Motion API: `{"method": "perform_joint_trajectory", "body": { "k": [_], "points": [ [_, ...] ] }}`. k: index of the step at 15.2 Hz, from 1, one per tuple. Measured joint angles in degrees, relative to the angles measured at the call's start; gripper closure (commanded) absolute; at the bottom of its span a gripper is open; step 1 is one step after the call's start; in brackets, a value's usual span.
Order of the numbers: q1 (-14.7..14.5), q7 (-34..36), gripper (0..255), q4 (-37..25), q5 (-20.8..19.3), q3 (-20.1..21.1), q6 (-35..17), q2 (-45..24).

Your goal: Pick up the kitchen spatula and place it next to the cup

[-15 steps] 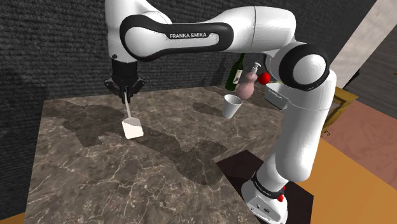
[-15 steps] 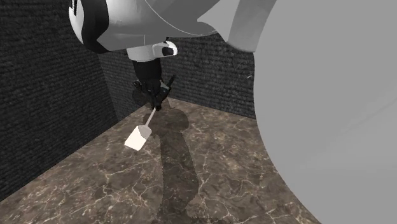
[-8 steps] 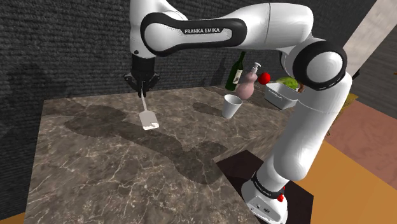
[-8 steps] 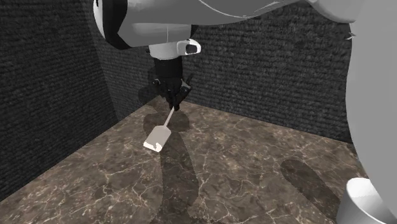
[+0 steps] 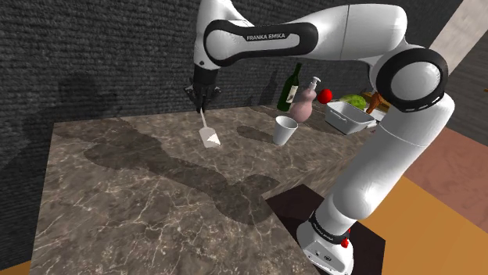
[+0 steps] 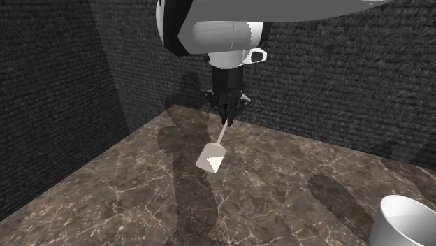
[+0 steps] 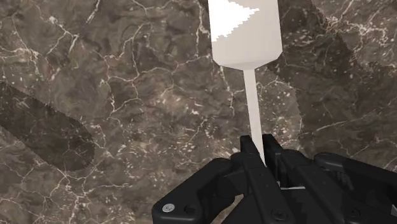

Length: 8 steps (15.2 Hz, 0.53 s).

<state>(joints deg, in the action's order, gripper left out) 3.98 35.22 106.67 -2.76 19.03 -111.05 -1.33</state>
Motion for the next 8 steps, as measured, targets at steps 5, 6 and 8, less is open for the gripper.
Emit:
{"method": "perform_joint_trajectory", "body": {
  "k": [5,6,8],
  "points": [
    [3.5,-7.5,255,4.6,1.7,-3.5,-1.0,4.1],
    [4.0,-8.7,255,5.0,1.8,-4.1,-1.2,4.3],
    [5.3,-11.6,255,5.7,2.1,-5.6,-1.2,5.0]
  ]
}}
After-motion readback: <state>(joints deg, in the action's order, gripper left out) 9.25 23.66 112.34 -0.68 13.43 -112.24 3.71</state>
